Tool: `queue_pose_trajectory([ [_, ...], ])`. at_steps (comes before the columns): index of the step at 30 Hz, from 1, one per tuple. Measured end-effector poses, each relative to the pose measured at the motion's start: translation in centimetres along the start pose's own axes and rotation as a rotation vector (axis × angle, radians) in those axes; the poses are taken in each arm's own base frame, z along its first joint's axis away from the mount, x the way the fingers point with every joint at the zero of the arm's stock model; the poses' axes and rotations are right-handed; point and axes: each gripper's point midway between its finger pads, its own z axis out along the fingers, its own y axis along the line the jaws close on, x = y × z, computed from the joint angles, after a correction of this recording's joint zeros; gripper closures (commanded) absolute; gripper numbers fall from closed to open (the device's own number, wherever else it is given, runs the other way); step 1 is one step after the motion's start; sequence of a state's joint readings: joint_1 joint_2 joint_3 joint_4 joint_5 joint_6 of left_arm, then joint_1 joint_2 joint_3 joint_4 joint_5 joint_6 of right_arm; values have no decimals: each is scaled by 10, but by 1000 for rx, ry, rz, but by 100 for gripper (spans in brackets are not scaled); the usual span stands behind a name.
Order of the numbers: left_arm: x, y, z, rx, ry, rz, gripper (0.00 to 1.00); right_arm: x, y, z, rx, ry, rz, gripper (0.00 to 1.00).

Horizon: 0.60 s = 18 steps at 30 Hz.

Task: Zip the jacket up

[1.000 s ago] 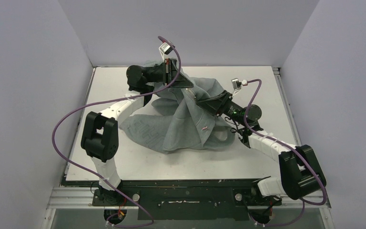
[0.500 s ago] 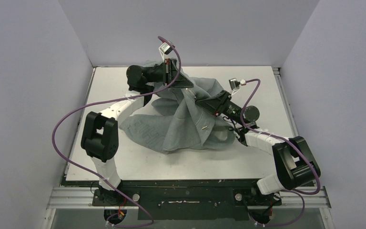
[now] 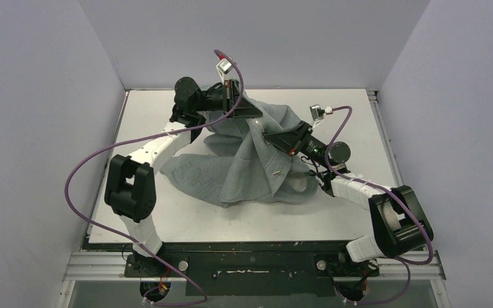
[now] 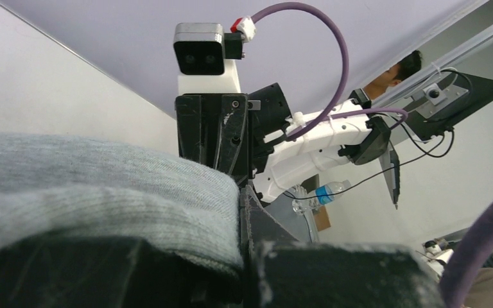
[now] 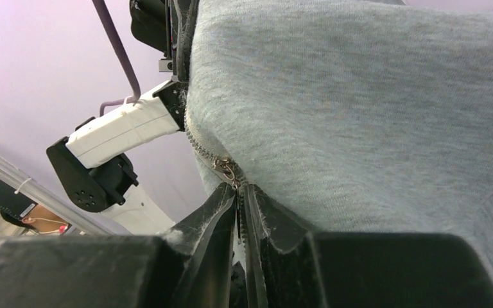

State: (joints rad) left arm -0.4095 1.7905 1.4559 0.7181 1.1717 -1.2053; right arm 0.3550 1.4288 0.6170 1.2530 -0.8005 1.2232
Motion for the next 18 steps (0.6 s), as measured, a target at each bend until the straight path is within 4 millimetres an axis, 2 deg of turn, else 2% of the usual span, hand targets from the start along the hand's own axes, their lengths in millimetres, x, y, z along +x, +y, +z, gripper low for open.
queue_pose_trajectory([
  [8, -2, 1, -4, -48, -10, 34, 100, -3, 2, -3, 43, -2, -61, 94],
  [18, -1, 6, -4, -62, -11, 36, 100, -5, -4, -6, 128, 18, -136, 93],
])
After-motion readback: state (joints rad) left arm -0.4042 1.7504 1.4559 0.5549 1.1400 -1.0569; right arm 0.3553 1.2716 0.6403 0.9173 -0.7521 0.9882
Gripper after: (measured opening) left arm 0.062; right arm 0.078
